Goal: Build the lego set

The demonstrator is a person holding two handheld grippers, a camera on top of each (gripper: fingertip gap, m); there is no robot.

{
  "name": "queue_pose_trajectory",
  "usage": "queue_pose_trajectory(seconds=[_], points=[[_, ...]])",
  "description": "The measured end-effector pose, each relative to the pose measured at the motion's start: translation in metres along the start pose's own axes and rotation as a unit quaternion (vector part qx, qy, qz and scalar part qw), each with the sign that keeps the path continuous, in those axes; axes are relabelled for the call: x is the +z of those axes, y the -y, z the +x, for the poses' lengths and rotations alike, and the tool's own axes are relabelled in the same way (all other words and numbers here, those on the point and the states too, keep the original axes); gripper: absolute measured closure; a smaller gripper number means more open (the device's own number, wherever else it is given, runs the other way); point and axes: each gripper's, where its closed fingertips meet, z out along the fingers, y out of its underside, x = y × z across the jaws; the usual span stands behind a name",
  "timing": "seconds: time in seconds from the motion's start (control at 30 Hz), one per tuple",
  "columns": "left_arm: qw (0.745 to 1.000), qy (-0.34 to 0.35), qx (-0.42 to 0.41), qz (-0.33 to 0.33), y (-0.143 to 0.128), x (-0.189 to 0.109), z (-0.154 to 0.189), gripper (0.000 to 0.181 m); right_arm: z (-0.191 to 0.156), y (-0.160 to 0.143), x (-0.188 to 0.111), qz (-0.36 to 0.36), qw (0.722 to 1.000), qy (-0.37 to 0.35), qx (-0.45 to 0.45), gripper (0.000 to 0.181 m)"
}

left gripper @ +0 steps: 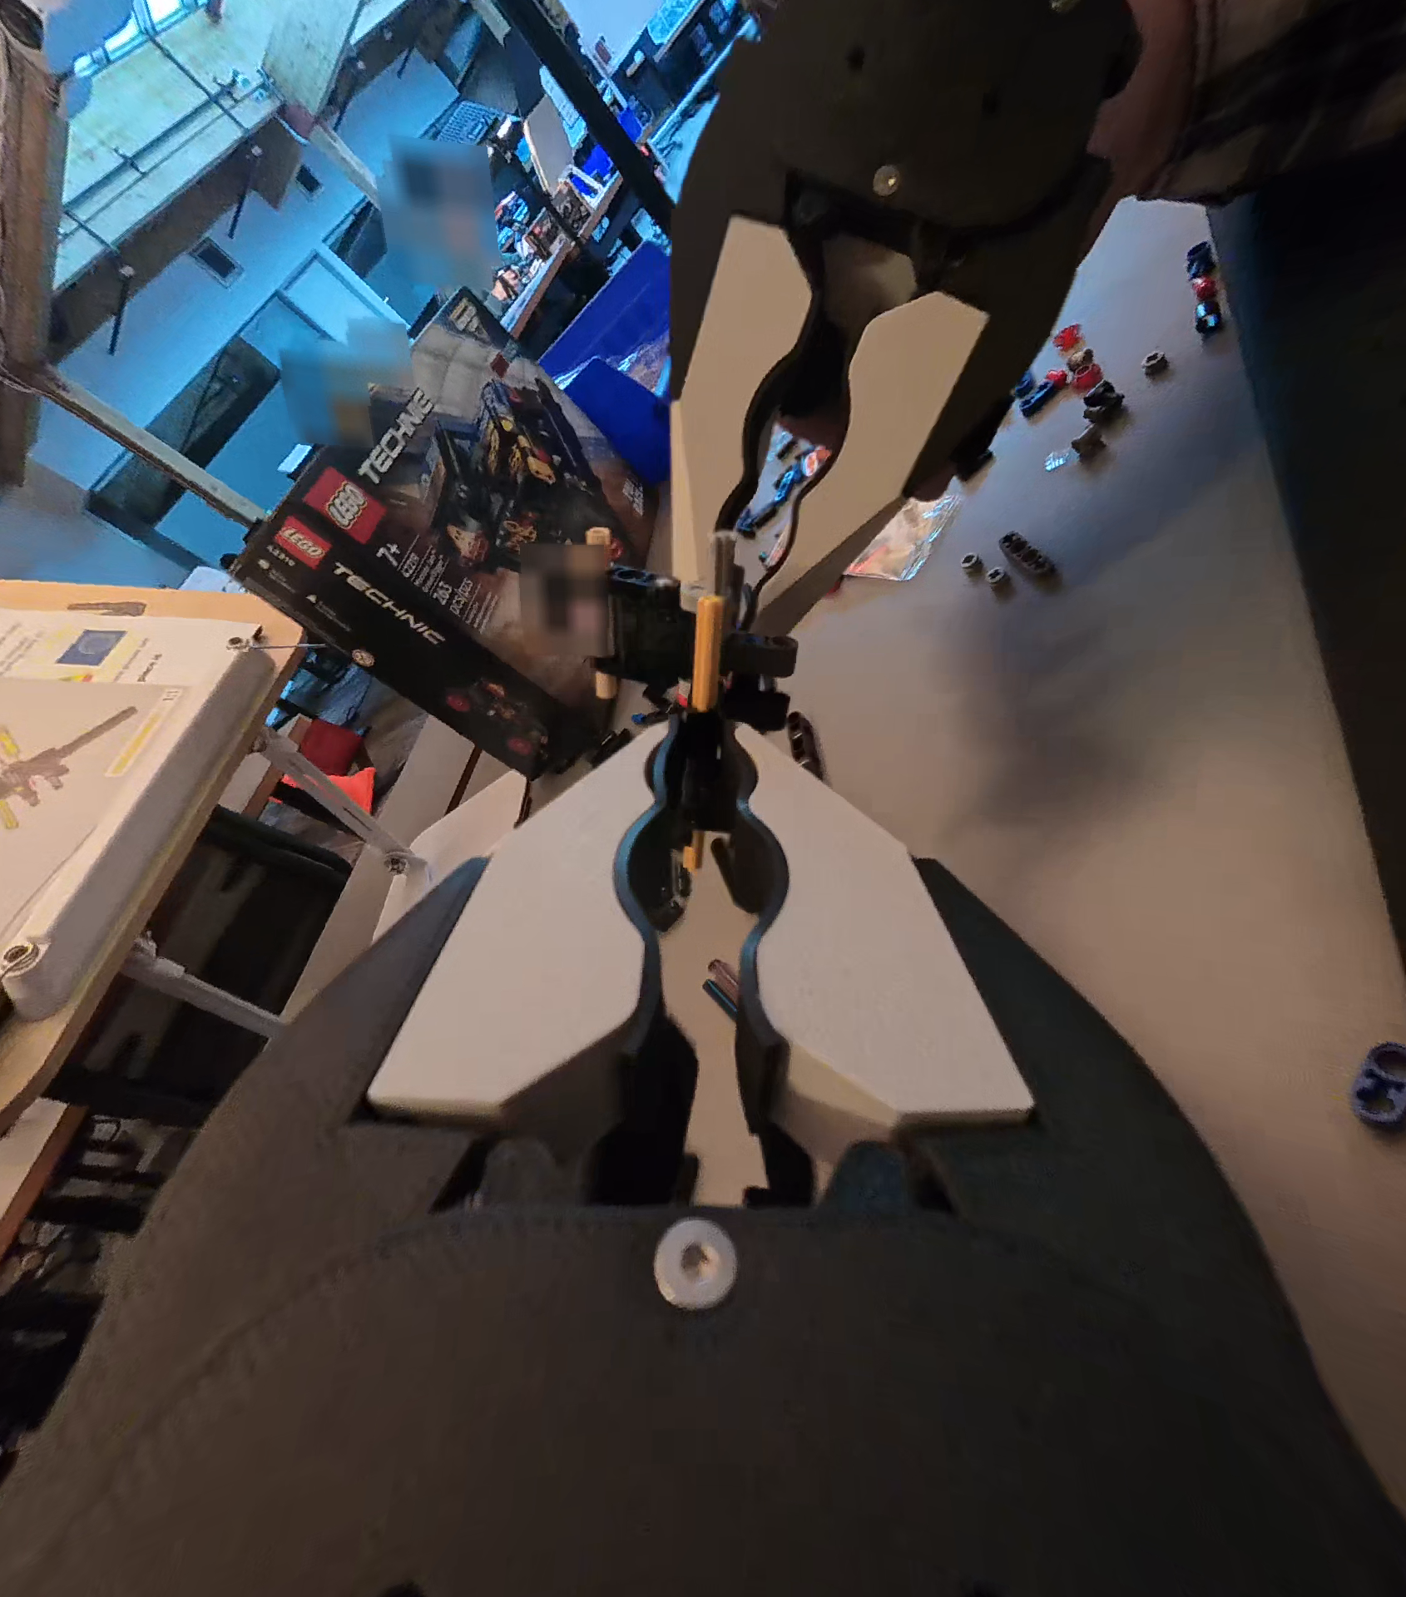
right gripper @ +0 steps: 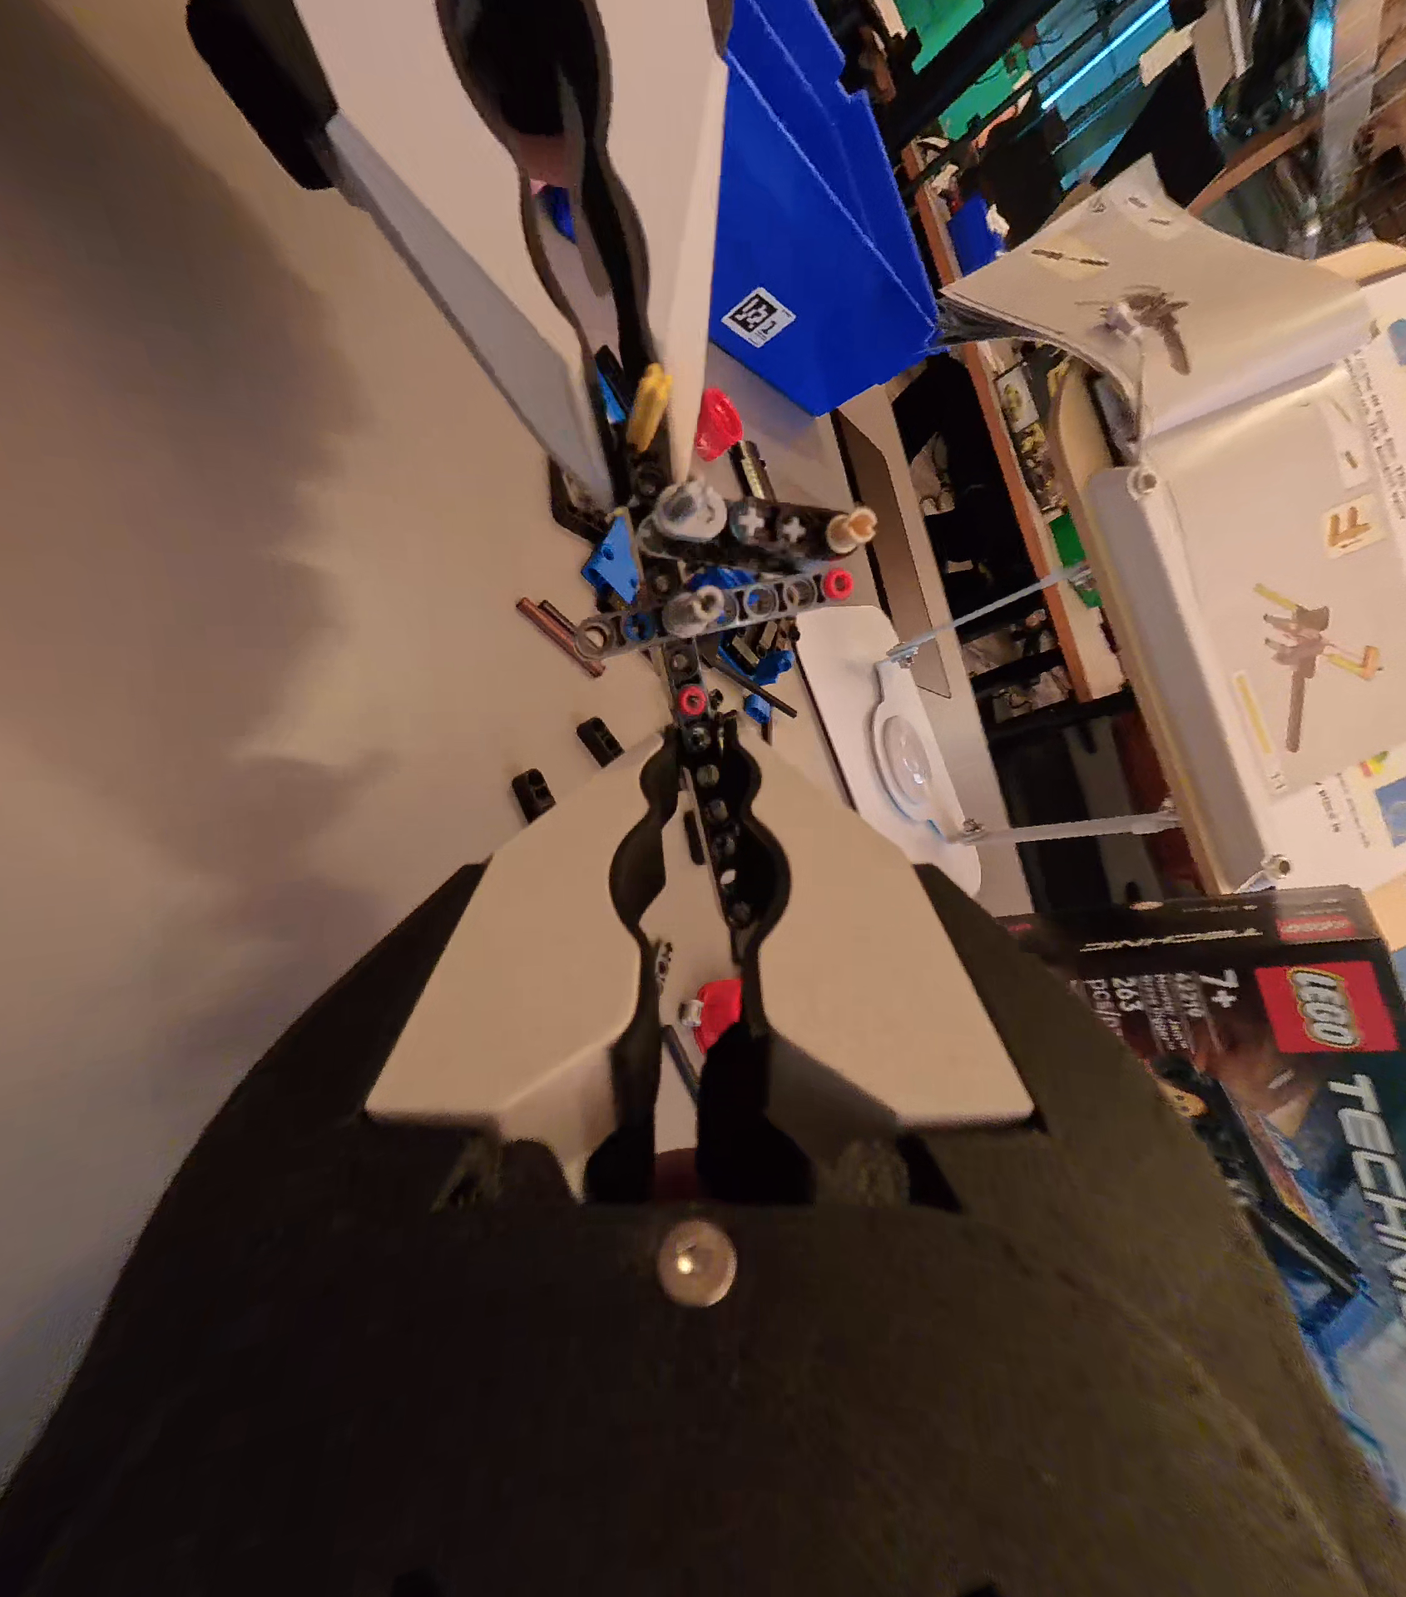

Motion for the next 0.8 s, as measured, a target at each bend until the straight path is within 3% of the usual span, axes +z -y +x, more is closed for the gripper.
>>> queue_pose_trajectory(seconds=[0.03,0.17,0.27,0.5,0.7,0.8], points=[[1.000,0.008,-0.002,-0.003,-0.002,0.000,-0.003,0.174,0.001,0.000,0.000,-0.005,1.000,-0.010,-0.013,0.175],[0.999,0.041,-0.003,-0.020,-0.007,-0.002,-0.016,0.132,0.007,-0.004,0.002,-0.033,0.996,-0.049,-0.064,0.177],[0.998,0.046,0.017,-0.030,-0.006,-0.001,-0.015,0.121,0.007,-0.006,0.004,-0.050,0.992,-0.060,-0.099,0.176],[0.988,0.018,0.133,-0.072,-0.002,0.010,0.013,0.117,-0.018,-0.006,0.018,-0.081,0.980,-0.040,-0.175,0.177],[0.984,0.000,0.156,-0.091,-0.011,0.006,0.025,0.142,-0.023,-0.012,0.021,-0.088,0.980,-0.032,-0.174,0.176],[0.983,0.006,0.152,-0.101,-0.016,0.000,0.022,0.143,-0.022,-0.018,0.022,-0.094,0.985,-0.023,-0.143,0.177]])
